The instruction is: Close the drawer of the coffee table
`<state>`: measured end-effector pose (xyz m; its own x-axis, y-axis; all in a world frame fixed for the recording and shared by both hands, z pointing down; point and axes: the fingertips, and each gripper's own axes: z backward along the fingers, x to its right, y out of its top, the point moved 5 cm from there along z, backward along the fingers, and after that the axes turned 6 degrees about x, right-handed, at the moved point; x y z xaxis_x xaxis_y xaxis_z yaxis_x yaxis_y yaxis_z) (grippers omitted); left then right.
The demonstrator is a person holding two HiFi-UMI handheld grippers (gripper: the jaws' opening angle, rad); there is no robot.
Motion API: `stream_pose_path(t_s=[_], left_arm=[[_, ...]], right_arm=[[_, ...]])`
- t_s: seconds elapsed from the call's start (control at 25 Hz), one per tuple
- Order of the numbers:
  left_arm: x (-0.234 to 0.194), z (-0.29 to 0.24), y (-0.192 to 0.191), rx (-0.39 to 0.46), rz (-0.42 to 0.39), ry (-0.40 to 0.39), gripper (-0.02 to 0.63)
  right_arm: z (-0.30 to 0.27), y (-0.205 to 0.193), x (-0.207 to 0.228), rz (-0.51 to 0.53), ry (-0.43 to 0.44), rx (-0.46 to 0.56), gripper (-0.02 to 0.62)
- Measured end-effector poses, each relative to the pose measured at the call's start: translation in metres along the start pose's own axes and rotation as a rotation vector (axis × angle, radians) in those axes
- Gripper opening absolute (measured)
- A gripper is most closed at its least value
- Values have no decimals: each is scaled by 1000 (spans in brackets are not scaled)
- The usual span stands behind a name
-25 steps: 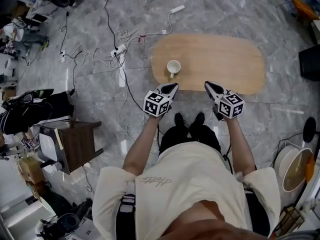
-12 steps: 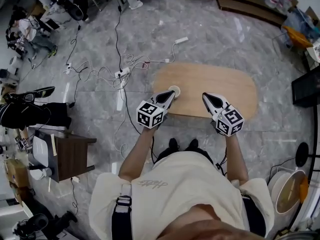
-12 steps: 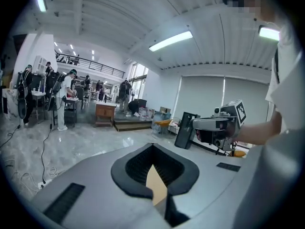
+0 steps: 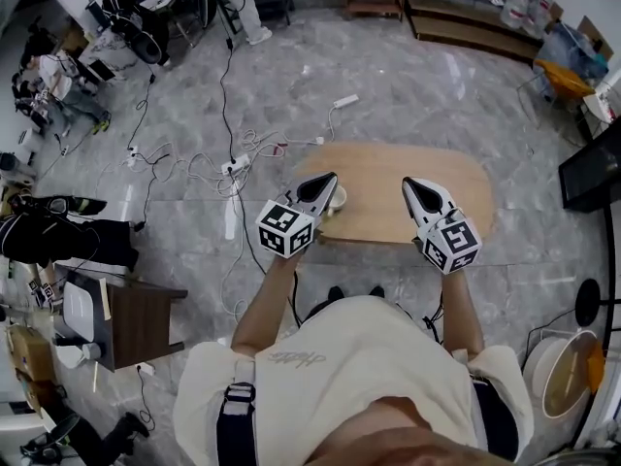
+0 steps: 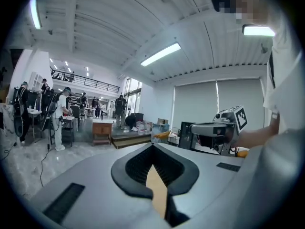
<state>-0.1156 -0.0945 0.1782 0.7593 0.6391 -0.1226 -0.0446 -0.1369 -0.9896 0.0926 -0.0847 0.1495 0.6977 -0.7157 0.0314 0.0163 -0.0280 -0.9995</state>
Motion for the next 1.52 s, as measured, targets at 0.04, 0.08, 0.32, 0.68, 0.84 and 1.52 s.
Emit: stream_pose_path(t_s=[0.04,0.08,0.32,0.68,0.84,1.52], left_arm=[[3,0,6,14,0,-10,5],[6,1,10,27,-1,-20,5],[15,-1,26,50,-31,-30,5],[32,-3,33,49,-125,-29,5],[32,1,26,42,-107,-26,5],[19,22,11,25,-65,-26,5]], right_arm=[[3,4,0,-20,-7,14,-6],[5,7,1,-37,-15,24,-6],[23,23,5,-46,-64,56,-6],[38,34,2,-41,-89,98,-6],[39,31,-3,-56,-73,94,-6],[31,18,-33,-41,-66,51,-6]])
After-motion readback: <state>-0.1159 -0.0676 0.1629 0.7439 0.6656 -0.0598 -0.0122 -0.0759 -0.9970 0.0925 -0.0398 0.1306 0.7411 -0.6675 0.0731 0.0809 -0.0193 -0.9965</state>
